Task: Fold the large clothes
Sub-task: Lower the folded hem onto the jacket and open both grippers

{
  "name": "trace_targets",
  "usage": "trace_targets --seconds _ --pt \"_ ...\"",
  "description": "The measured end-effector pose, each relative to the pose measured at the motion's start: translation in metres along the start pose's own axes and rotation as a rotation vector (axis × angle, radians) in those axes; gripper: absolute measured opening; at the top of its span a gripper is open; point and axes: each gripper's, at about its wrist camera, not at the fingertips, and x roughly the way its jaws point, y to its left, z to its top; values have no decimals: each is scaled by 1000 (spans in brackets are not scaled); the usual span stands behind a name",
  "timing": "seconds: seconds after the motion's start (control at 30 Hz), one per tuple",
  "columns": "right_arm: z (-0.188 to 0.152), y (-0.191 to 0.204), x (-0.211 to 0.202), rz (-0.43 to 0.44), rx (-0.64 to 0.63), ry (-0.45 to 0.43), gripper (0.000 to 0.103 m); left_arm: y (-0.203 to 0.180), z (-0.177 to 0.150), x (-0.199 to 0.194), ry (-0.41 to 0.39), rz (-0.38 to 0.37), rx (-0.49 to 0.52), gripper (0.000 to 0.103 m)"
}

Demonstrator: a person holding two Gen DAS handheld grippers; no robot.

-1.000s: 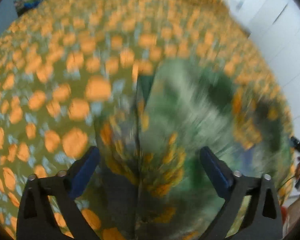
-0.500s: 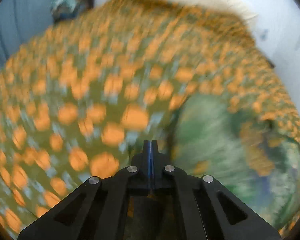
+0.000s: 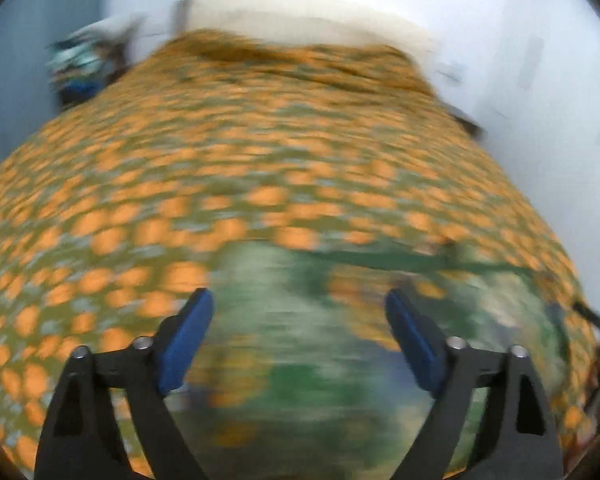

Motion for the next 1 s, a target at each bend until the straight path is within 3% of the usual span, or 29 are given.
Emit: trace_targets --seconds 0.07,0.13,0.23,0.3,0.37,0.43,0.57,0.73,0.87,1.0 --pt "4 24 -5 57 -43 -19 68 -40 -8 13 15 -37 146 92" --pt "4 40 2 101 -91 -7 71 -61 -16 42 16 34 242 92" --pt "4 54 38 92 -162 29 71 -36 -15 82 58 97 165 91" --pt "3 47 64 74 -167 48 71 -10 -19 106 63 173 116 89" --pt "-2 30 94 79 -133 77 71 4 -27 117 68 193 92 92" --pt "-11 12 117 148 -30 97 72 15 -36 128 58 175 58 97" --pt "-25 12 119 161 -46 15 75 12 -49 138 9 167 71 99" --pt "-29 -10 124 279 47 -18 75 33 -52 140 -1 32 -22 100" --pt "-31 -13 129 306 57 -33 75 34 -55 146 -28 28 -21 101" --pt "-33 -14 131 308 61 -50 75 31 -52 149 -3 48 -16 102"
